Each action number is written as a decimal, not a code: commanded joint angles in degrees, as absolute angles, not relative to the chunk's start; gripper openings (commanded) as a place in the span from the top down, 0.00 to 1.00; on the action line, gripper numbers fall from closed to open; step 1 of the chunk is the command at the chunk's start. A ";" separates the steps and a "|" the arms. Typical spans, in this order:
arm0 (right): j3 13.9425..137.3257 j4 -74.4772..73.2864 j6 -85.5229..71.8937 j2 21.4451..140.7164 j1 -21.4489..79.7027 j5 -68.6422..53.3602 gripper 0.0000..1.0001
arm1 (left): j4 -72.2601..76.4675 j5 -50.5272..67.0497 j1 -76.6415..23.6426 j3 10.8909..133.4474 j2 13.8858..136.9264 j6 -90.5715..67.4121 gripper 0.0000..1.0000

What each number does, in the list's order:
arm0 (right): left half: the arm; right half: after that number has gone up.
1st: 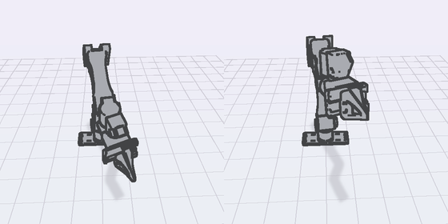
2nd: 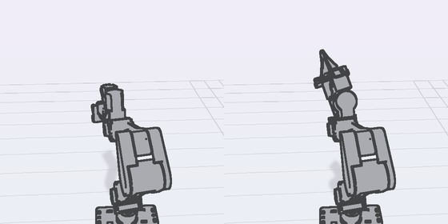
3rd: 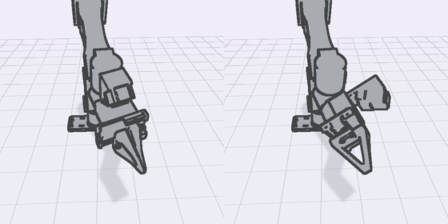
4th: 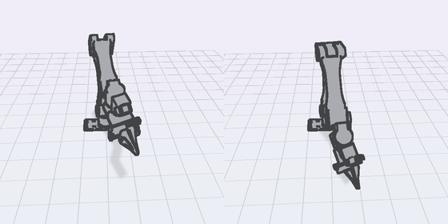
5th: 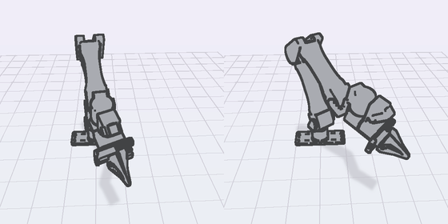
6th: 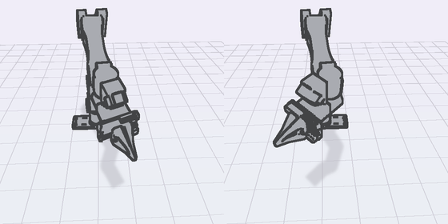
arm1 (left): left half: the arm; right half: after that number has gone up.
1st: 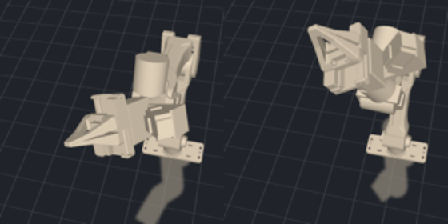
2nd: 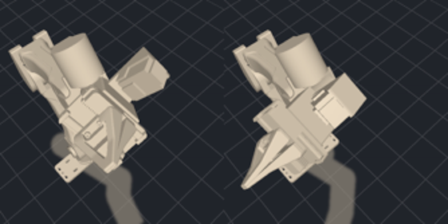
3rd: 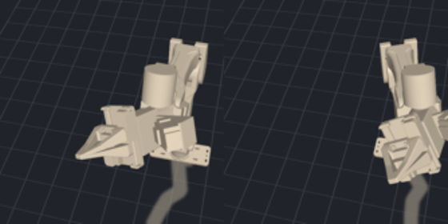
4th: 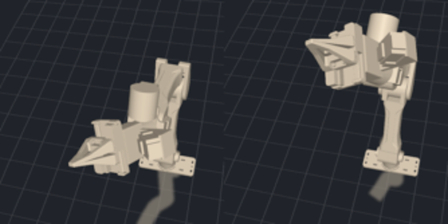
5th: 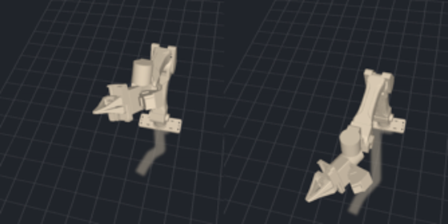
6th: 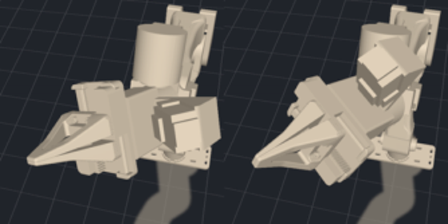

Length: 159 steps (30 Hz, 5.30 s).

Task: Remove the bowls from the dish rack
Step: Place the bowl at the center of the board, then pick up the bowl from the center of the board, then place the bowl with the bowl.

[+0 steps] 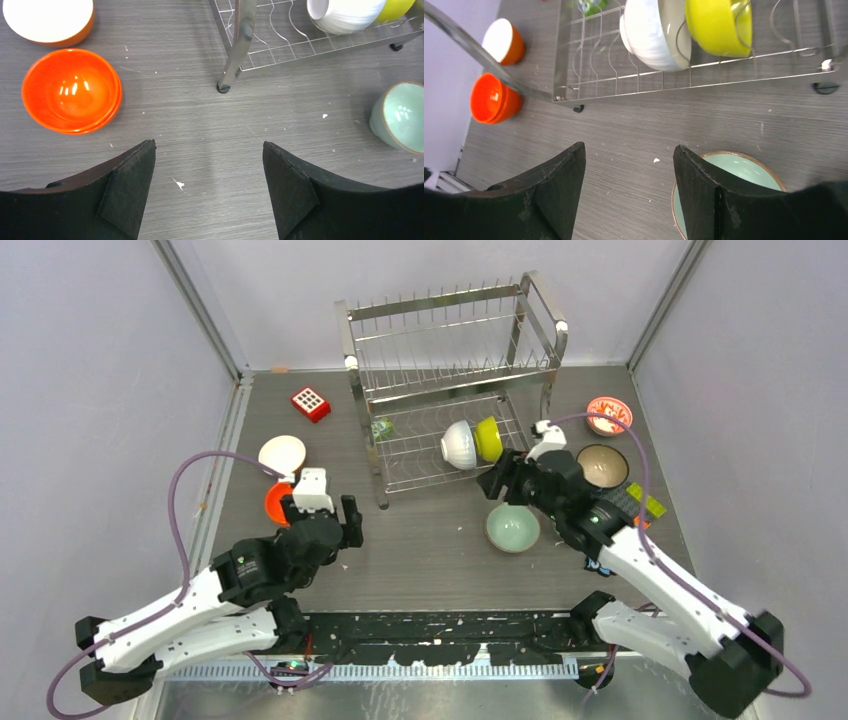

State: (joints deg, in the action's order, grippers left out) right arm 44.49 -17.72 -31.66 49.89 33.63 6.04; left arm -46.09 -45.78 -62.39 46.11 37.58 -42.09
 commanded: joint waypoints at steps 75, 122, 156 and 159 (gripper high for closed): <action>32.19 -35.46 -57.50 50.96 -2.54 24.22 0.44 | -38.51 -34.17 -62.50 38.03 28.17 -38.06 0.20; 50.54 -49.31 -42.13 48.58 18.14 5.26 0.99 | -39.53 -35.86 -62.58 38.85 32.91 -38.24 0.20; 41.81 -38.49 -43.18 61.12 21.87 10.91 0.99 | -39.68 -36.12 -62.55 38.76 33.86 -38.41 0.20; 40.08 -36.84 -43.07 60.64 22.19 11.62 0.99 | -39.47 -36.20 -62.53 38.67 34.29 -38.41 0.20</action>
State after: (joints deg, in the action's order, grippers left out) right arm 41.19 -41.85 -43.27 61.78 21.52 9.69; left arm -40.99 -34.50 -62.39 38.17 33.74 -37.52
